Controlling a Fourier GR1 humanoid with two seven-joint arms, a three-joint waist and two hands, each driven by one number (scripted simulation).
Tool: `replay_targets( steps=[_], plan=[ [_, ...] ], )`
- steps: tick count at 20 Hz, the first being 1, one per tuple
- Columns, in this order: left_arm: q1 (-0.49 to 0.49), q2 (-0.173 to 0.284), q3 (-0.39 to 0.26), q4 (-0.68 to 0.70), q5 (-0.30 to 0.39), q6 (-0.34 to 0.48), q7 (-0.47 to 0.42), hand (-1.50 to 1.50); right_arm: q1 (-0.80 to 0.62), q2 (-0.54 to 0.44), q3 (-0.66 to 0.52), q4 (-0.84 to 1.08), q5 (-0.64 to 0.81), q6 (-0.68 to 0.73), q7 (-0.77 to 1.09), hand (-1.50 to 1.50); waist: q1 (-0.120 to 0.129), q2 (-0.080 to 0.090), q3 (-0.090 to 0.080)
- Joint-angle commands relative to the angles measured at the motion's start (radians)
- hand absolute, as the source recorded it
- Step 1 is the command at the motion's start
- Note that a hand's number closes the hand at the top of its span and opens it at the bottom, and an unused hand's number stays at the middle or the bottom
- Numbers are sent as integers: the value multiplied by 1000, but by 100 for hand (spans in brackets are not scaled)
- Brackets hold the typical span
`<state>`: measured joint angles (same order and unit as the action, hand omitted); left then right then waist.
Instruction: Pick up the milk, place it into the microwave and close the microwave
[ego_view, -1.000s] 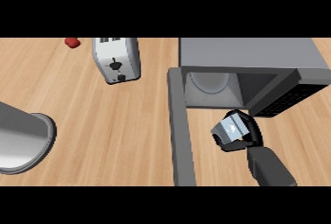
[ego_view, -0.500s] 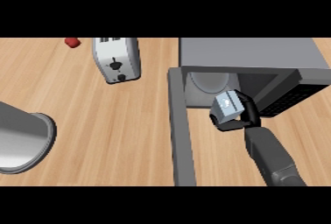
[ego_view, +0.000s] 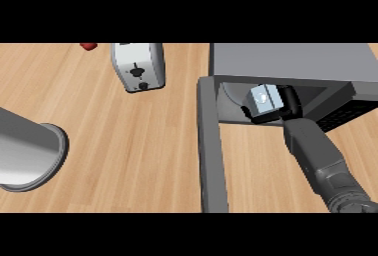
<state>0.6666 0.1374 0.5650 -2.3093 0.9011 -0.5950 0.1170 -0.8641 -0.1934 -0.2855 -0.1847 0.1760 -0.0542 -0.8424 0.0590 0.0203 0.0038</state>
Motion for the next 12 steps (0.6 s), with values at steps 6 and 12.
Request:
replay_targets(
  steps=[6,12],
  plan=[
    [-87,57,17,-28,12,30,12,-150,-140,-78,18,48,51,-126,118,150,42,20,1],
    [-130,61,-11,9,5,17,9,-150,-155,-102,12,64,64,-249,123,150,72,41,2]
  ],
)
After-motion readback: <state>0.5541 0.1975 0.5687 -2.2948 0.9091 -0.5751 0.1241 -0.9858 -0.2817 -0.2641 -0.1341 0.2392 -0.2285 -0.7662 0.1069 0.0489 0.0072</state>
